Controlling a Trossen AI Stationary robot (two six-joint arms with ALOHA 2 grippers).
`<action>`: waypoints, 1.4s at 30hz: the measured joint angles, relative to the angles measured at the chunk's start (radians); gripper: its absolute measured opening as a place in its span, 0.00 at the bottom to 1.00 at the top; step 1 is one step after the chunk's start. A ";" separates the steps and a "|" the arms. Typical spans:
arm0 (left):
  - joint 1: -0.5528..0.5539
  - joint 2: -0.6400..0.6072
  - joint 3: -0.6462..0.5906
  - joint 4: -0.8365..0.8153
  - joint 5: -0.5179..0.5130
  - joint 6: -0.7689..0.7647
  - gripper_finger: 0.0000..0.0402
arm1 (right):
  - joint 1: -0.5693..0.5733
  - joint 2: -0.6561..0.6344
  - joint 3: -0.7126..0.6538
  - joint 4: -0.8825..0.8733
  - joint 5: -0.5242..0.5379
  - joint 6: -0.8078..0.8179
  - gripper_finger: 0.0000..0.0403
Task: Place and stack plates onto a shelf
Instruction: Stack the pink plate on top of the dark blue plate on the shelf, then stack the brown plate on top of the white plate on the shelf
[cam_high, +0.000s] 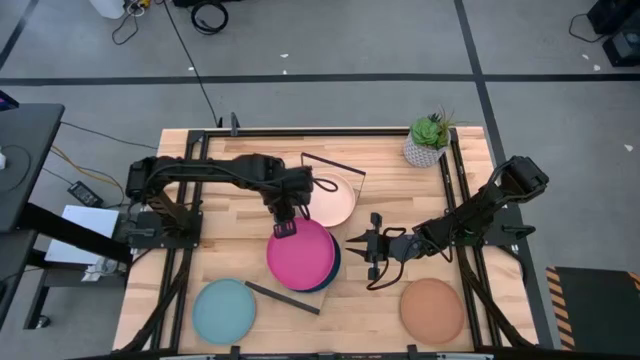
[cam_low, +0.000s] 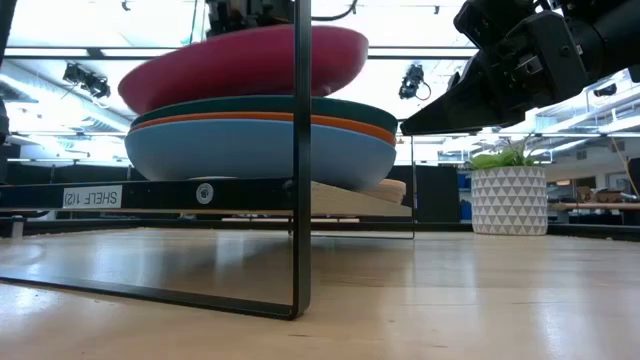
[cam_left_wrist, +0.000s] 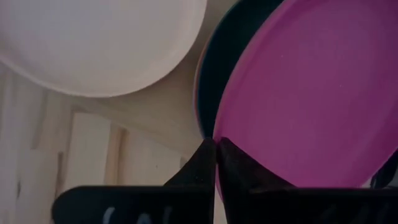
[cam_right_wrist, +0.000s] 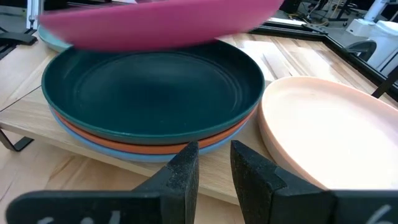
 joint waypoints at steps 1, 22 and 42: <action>-0.001 0.010 0.000 0.004 0.000 0.003 0.03 | 0.000 0.000 0.000 0.000 0.000 0.000 0.24; -0.045 0.045 0.084 -0.068 -0.023 0.085 0.32 | 0.000 0.000 0.000 -0.022 0.000 0.012 0.24; -0.320 -0.047 0.098 -0.184 -0.288 0.126 0.31 | 0.099 -0.076 0.053 -0.203 0.028 0.154 0.23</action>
